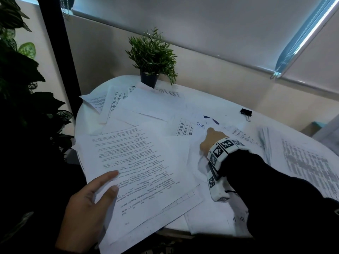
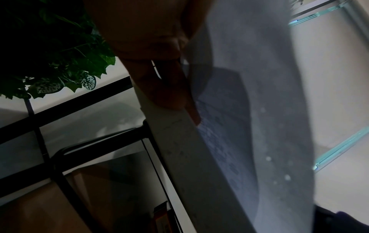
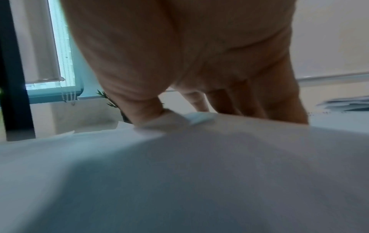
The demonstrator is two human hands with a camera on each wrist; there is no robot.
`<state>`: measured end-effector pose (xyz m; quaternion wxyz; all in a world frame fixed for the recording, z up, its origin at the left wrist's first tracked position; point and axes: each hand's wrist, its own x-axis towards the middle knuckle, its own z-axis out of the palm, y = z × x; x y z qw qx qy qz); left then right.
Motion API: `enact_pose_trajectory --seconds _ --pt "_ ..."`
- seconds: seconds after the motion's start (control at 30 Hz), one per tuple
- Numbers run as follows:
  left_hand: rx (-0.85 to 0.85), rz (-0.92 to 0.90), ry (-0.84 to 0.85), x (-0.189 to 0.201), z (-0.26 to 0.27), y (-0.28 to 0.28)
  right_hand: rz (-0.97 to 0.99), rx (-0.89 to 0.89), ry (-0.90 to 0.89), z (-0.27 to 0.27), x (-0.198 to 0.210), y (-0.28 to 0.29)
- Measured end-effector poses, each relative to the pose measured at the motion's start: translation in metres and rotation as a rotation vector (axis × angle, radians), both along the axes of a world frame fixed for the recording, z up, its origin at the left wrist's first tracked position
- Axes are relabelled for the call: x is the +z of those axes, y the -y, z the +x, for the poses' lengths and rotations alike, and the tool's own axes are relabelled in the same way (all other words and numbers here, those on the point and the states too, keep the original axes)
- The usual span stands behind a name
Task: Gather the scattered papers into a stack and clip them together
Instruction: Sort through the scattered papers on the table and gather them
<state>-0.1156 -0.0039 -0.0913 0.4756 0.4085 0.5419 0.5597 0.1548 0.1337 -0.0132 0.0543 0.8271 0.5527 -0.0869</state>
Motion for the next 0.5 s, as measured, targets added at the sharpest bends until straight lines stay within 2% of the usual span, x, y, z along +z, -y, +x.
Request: enact_pose_trajectory --seconds 0.13,0.27,0.37,0.5 --pt "0.007 0.011 0.032 0.003 0.001 0.001 -0.058 0.036 -0.024 0.004 0.008 0.003" --pt "-0.01 0.0 0.052 -0.003 0.0 0.001 -0.015 0.079 0.012 -0.005 0.0 0.019" --pt "-0.027 0.009 0.04 0.0 0.002 0.003 0.022 0.03 -0.057 -0.012 -0.002 0.015" --pt "-0.026 0.022 0.021 0.0 0.003 0.002 0.026 0.005 -0.022 -0.007 -0.003 0.011"
